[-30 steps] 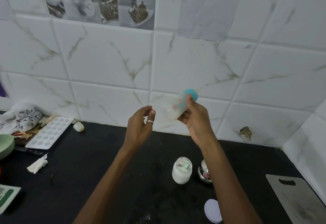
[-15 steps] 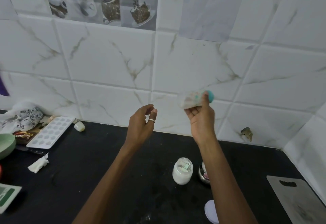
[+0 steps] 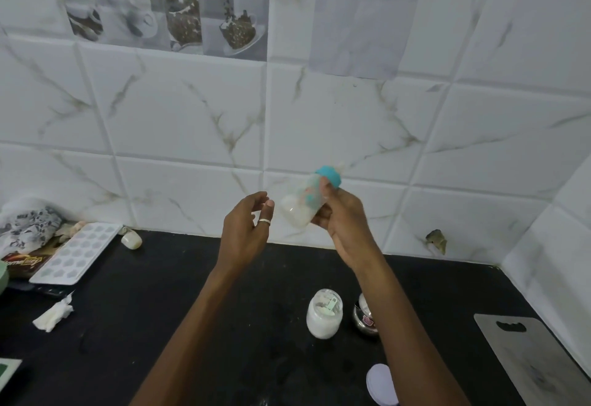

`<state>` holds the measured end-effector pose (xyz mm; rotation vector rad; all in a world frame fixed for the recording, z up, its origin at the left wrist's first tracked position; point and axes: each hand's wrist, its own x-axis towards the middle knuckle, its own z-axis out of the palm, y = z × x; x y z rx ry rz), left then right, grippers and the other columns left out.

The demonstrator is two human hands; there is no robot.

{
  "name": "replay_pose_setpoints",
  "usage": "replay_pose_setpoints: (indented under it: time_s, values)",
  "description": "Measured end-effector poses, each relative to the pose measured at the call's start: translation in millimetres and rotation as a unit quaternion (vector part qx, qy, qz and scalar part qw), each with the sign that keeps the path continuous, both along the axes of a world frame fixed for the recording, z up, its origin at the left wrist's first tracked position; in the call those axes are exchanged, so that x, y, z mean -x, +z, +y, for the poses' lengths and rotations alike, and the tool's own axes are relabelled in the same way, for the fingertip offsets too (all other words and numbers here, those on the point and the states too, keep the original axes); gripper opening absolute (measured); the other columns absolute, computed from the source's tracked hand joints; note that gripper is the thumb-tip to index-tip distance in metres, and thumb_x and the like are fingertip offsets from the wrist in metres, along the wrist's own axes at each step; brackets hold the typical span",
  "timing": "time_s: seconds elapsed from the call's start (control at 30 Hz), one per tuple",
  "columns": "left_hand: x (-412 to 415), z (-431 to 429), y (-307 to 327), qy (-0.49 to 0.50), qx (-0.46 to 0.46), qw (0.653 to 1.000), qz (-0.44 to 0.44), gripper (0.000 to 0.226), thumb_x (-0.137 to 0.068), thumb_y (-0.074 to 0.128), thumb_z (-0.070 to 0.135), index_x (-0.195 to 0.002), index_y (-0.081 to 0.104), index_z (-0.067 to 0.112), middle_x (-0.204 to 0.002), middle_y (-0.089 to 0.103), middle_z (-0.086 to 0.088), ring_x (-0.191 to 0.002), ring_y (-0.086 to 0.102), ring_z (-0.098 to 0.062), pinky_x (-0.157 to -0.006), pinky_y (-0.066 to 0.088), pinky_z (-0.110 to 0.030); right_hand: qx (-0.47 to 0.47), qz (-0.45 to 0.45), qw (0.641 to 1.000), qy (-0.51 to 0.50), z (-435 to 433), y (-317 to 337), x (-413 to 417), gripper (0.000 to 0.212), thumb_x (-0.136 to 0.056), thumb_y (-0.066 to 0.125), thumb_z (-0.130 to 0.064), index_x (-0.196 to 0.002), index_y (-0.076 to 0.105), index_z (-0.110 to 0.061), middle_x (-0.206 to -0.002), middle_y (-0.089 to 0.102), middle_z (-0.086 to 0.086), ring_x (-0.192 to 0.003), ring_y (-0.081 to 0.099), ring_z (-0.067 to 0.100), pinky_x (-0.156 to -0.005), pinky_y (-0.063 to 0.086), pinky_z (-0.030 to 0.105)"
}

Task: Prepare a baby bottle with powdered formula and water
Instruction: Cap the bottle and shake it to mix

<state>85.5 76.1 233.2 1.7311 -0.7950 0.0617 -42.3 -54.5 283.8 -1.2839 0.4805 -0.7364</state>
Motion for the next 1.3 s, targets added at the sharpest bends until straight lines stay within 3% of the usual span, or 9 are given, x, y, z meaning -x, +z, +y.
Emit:
replay_pose_setpoints:
  time_s: [0.1,0.17,0.27,0.43,0.63,0.8,0.97,1.17,1.3]
  values:
    - [1.7,0.2,1.2,-0.002,0.003,1.000,0.009,0.038,-0.102,0.054,0.039,-0.132,0.062,0.017,-0.124,0.069,0.005,-0.111,0.065,-0.010,-0.093,0.054,-0.032,-0.168,-0.150,0.972,-0.069,-14.4,5.0,0.6,0.046,-0.096,0.061,-0.046,-0.126,0.062,-0.010,-0.122,0.073,0.013,-0.107,0.074,0.023,-0.082,0.061,0.037]
    - [1.1,-0.5,1.3,0.000,0.004,1.000,0.010,0.038,-0.102,0.054,0.039,-0.132,0.062,0.017,-0.124,0.069,0.005,-0.111,0.065,-0.010,-0.094,0.055,-0.034,-0.124,-0.096,0.985,-0.070,-10.9,2.2,-4.0,0.048,-0.093,0.063,-0.050,-0.122,0.063,-0.011,-0.121,0.073,0.012,-0.105,0.074,0.021,-0.085,0.061,0.037]
    - [-0.1,-3.4,1.2,0.001,0.007,1.000,0.010,0.037,-0.102,0.055,0.038,-0.131,0.063,0.017,-0.123,0.069,0.004,-0.110,0.065,-0.011,-0.094,0.056,-0.037,0.048,0.071,0.996,-0.001,3.4,-10.6,-5.5,0.080,-0.074,0.067,-0.068,-0.131,0.061,-0.011,-0.125,0.071,0.010,-0.110,0.072,0.024,-0.093,0.060,0.044]
    - [-0.3,-0.9,-1.0,-0.001,0.009,1.000,0.022,0.037,-0.102,0.055,0.040,-0.131,0.062,0.019,-0.123,0.069,0.008,-0.112,0.065,-0.009,-0.095,0.055,-0.037,-0.165,-0.145,0.972,-0.079,-19.2,-1.6,-0.5,0.048,-0.096,0.061,-0.047,-0.126,0.062,-0.010,-0.122,0.073,0.012,-0.109,0.073,0.024,-0.084,0.062,0.037]
    - [-1.8,-3.7,-1.3,0.002,0.005,1.000,0.009,0.036,-0.102,0.056,0.037,-0.131,0.063,0.017,-0.123,0.069,0.004,-0.110,0.065,-0.009,-0.093,0.056,-0.036,0.037,0.049,0.998,0.023,-1.7,-10.2,-1.1,0.058,-0.081,0.065,-0.056,-0.122,0.064,-0.015,-0.119,0.074,0.007,-0.108,0.073,0.022,-0.087,0.061,0.036]
    - [-1.6,0.3,-1.7,-0.002,0.013,1.000,0.018,0.035,-0.102,0.056,0.037,-0.130,0.063,0.018,-0.121,0.069,0.007,-0.111,0.065,-0.008,-0.094,0.055,-0.036,-0.161,-0.150,0.972,-0.088,-22.4,0.6,-0.4,0.037,-0.099,0.059,-0.043,-0.120,0.063,-0.013,-0.121,0.073,0.011,-0.107,0.074,0.021,-0.084,0.061,0.035]
    - [-3.8,-3.7,-1.5,-0.001,0.006,1.000,0.006,0.035,-0.102,0.057,0.034,-0.131,0.062,0.016,-0.123,0.069,0.003,-0.110,0.064,-0.009,-0.092,0.056,-0.036,0.043,0.066,0.996,0.044,4.3,-11.5,-2.3,0.060,-0.081,0.065,-0.056,-0.126,0.063,-0.015,-0.123,0.072,0.007,-0.111,0.072,0.022,-0.092,0.061,0.041]
    - [-1.9,-1.1,-1.4,-0.002,0.012,1.000,0.018,0.036,-0.102,0.056,0.037,-0.131,0.062,0.018,-0.122,0.069,0.006,-0.112,0.064,-0.008,-0.095,0.055,-0.037,-0.218,-0.218,0.947,-0.089,-23.4,10.5,1.6,0.040,-0.099,0.058,-0.045,-0.121,0.063,-0.012,-0.124,0.072,0.015,-0.105,0.074,0.022,-0.081,0.062,0.034]
    - [-3.6,-2.4,-0.5,-0.003,0.012,1.000,0.015,0.036,-0.102,0.056,0.036,-0.131,0.063,0.017,-0.123,0.069,0.006,-0.110,0.064,-0.008,-0.094,0.056,-0.038,-0.051,-0.035,0.998,-0.004,-3.9,4.8,-1.1,0.055,-0.085,0.065,-0.052,-0.123,0.064,-0.012,-0.119,0.074,0.011,-0.107,0.074,0.023,-0.087,0.060,0.038]
